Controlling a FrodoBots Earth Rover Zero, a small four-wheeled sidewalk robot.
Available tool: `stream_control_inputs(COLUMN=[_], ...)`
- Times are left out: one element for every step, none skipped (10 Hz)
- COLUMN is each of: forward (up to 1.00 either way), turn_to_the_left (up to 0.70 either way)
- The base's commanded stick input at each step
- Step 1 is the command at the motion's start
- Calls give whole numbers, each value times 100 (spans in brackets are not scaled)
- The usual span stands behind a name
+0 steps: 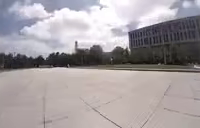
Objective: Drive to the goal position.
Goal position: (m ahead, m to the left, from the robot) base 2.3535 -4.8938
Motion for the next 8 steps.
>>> stream_control_inputs(forward=[100, 100, 100, 100, 100, 100, 100, 100], turn_to_the_left=[-32, -31, -31, -31, -31, -31, -32, -32])
